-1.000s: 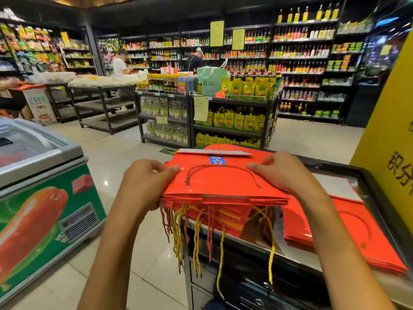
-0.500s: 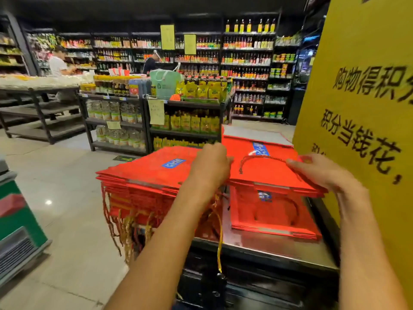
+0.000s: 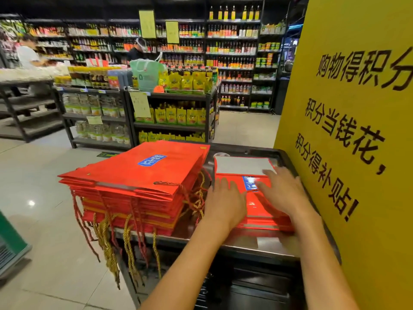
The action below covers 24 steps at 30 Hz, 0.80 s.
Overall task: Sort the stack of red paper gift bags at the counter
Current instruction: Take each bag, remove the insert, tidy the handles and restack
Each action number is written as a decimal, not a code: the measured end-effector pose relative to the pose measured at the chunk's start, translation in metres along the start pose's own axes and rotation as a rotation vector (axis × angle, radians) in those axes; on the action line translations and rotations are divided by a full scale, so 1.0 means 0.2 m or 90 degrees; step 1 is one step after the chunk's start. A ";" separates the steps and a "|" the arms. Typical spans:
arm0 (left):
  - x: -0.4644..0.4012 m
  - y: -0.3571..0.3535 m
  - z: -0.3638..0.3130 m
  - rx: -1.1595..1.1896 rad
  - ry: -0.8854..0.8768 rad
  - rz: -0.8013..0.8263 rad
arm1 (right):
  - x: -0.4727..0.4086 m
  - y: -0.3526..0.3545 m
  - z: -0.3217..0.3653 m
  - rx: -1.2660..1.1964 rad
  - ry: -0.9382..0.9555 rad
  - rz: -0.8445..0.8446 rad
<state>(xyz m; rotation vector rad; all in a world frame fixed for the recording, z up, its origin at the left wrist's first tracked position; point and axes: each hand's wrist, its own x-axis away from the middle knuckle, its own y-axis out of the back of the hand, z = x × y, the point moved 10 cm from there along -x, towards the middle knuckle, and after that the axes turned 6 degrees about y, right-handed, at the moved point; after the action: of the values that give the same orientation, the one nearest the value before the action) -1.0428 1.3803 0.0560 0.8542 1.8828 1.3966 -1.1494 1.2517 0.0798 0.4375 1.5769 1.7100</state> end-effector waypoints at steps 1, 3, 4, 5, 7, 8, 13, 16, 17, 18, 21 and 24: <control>-0.01 -0.08 0.00 0.001 -0.008 0.033 | -0.01 -0.08 0.05 -0.023 0.022 0.059; -0.03 -0.20 0.01 0.006 -0.016 0.087 | 0.01 -0.28 0.05 -0.018 0.011 0.194; -0.05 -0.22 0.02 0.008 -0.020 0.087 | 0.03 -0.35 0.03 -0.004 -0.006 0.228; -0.06 -0.23 0.02 0.006 -0.027 0.082 | 0.04 -0.38 0.01 0.004 -0.016 0.237; -0.06 -0.25 0.02 0.008 -0.038 0.096 | 0.05 -0.40 0.00 0.013 -0.024 0.247; -0.06 -0.25 0.02 0.009 -0.039 0.108 | 0.06 -0.40 0.00 0.015 -0.026 0.255; -0.03 -0.15 0.00 0.001 -0.031 0.068 | 0.01 -0.32 0.01 -0.019 -0.025 0.221; 0.08 0.13 -0.07 -0.029 -0.088 -0.121 | -0.01 -0.13 0.08 -0.033 0.011 0.120; 0.14 0.26 -0.10 -0.025 -0.109 -0.189 | -0.01 -0.06 0.13 -0.035 0.030 0.092; 0.19 0.37 -0.11 -0.015 -0.126 -0.237 | -0.01 0.00 0.19 -0.053 0.058 0.070; 0.32 0.72 -0.09 0.021 -0.146 -0.334 | 0.01 0.16 0.48 -0.167 0.179 0.035; 0.41 1.00 0.05 -0.032 -0.103 -0.349 | 0.04 0.30 0.79 -0.273 0.289 0.021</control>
<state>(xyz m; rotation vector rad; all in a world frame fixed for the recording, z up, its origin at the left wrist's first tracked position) -1.0580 1.4968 0.2385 0.3656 1.7688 0.9982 -1.0620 1.3701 0.1648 -0.1538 1.4378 2.2122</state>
